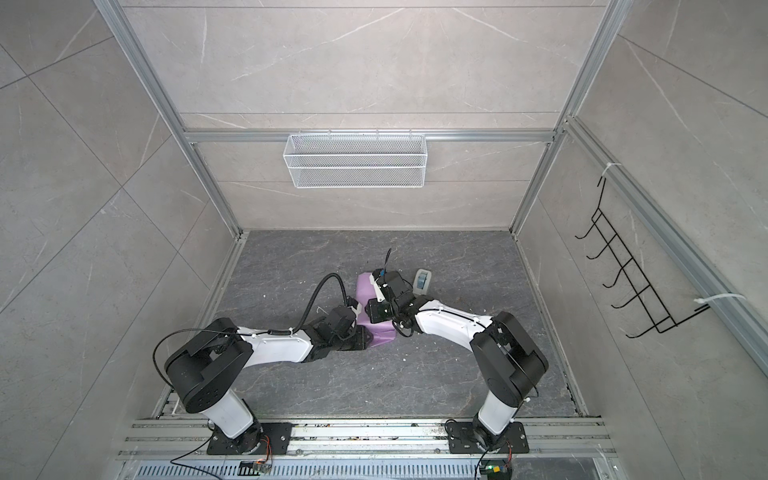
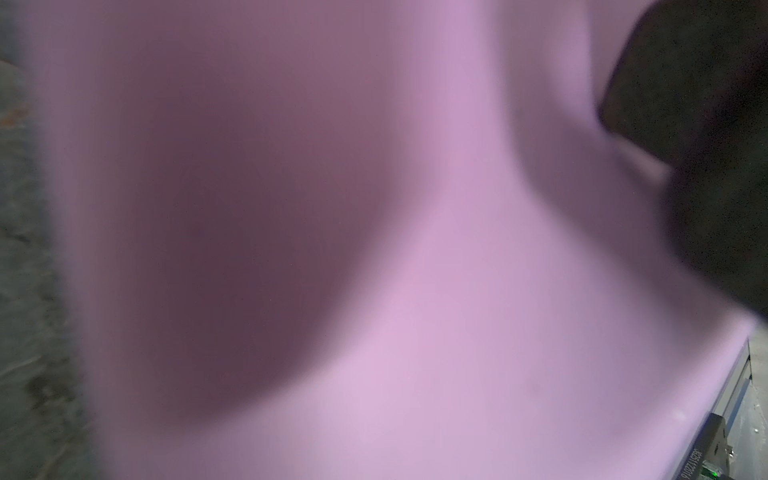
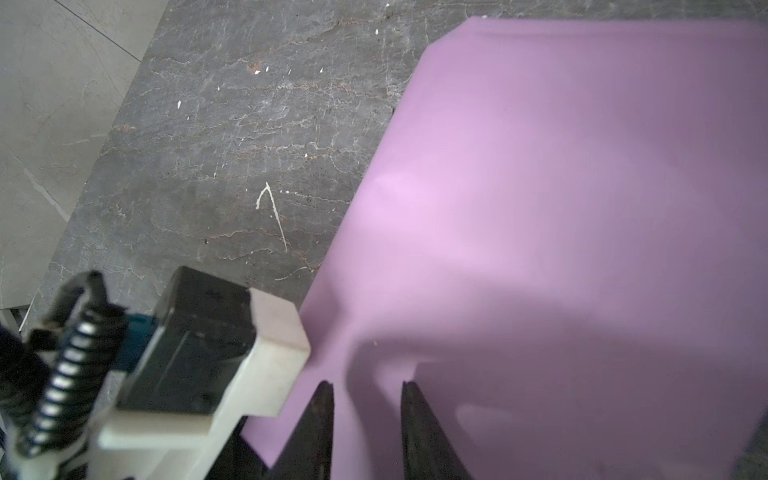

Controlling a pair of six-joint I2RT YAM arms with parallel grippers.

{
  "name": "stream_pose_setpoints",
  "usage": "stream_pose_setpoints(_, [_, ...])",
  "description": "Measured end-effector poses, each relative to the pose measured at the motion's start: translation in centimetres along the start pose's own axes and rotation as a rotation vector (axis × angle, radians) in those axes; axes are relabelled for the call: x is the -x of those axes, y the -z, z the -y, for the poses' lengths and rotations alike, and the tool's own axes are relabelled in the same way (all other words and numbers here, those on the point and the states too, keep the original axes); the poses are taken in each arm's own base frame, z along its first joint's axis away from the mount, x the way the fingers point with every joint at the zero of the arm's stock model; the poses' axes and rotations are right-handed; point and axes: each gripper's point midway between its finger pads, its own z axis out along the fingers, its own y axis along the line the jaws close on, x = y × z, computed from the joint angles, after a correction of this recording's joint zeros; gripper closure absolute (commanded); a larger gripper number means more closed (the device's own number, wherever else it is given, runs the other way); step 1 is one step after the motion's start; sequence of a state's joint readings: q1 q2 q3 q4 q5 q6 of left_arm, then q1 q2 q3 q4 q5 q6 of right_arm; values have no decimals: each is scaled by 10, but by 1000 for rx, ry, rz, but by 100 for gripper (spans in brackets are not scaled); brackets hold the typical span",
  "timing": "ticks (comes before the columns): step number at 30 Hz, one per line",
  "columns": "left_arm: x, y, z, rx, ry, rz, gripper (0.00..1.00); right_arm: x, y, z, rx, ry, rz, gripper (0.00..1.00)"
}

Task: Wrap the gift box in paper
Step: 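Press the left gripper on the box's near end while the right holds the far end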

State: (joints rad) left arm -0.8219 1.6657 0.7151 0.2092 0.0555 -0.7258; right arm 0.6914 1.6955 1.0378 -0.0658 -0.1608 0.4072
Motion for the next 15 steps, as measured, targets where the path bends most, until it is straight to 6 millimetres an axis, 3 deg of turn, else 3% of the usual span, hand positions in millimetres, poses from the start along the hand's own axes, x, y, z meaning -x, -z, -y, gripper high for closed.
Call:
stream_pose_setpoints(7, [6,13,-5,17,-6,45,72,0,0,0,0,0,0,70])
stream_pose_setpoints(15, [5,12,-11,37,-25,45,80,0,0,0,-1,0,0,70])
